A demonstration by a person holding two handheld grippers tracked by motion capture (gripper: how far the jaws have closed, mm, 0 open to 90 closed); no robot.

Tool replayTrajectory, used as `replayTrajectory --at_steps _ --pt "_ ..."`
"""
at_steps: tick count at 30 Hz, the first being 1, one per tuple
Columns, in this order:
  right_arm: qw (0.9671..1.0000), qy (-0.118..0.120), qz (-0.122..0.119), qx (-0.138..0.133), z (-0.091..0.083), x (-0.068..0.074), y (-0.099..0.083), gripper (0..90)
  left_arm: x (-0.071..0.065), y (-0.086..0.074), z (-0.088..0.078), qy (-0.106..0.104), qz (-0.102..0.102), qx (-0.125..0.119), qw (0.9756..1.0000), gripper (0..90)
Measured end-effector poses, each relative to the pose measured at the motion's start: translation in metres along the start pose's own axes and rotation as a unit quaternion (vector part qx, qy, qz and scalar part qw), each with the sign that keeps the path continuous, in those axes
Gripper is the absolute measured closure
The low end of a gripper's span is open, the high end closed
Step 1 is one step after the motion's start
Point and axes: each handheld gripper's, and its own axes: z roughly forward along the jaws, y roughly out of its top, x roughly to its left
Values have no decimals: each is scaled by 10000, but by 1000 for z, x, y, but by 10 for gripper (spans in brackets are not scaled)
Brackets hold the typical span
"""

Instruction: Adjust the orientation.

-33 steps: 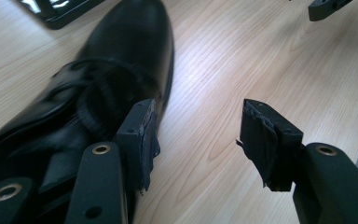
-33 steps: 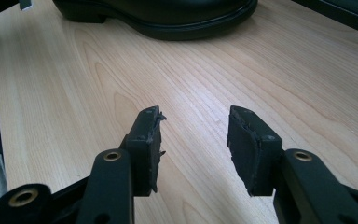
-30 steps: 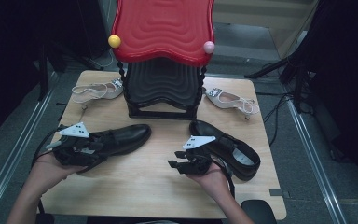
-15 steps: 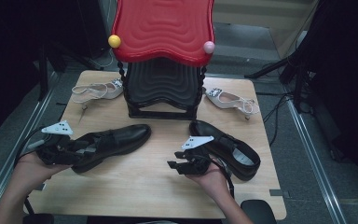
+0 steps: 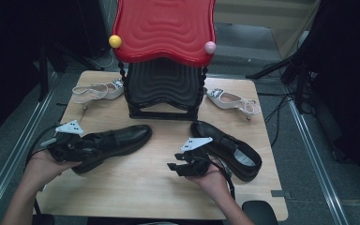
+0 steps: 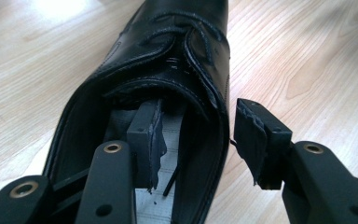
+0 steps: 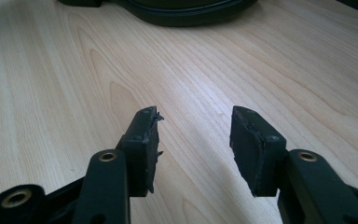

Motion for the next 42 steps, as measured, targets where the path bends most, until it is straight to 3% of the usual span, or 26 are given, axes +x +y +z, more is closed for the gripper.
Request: replayTrajectory --at_steps 8,12,15,18,19,24,28,33,42 --pt "10000 9 -11 57 2 1 0 526 -5 15 20 -57 164 218 9996 522" --pt "10000 9 -15 72 3 1 0 526 -9 18 32 60 367 377 9986 539" --pt "10000 15 -30 76 3 1 0 526 -10 19 36 110 371 333 9987 577" --pt "9999 16 -26 96 4 1 -1 525 -9 19 36 9 306 325 9990 617" --pt "9999 32 -22 108 5 2 -1 525 -10 19 36 -32 310 315 9990 678" --pt "9999 33 -30 108 5 2 0 526 -9 19 34 -152 272 313 9990 744" --pt "10000 10 2 80 4 1 0 530 -10 20 31 -192 145 153 9996 765" --pt "10000 -27 33 31 1 0 -1 531 -18 26 32 -133 219 115 9996 774" --pt "9998 -128 126 -19 -6 0 -7 531 -42 46 40 -356 268 -22 9990 772"
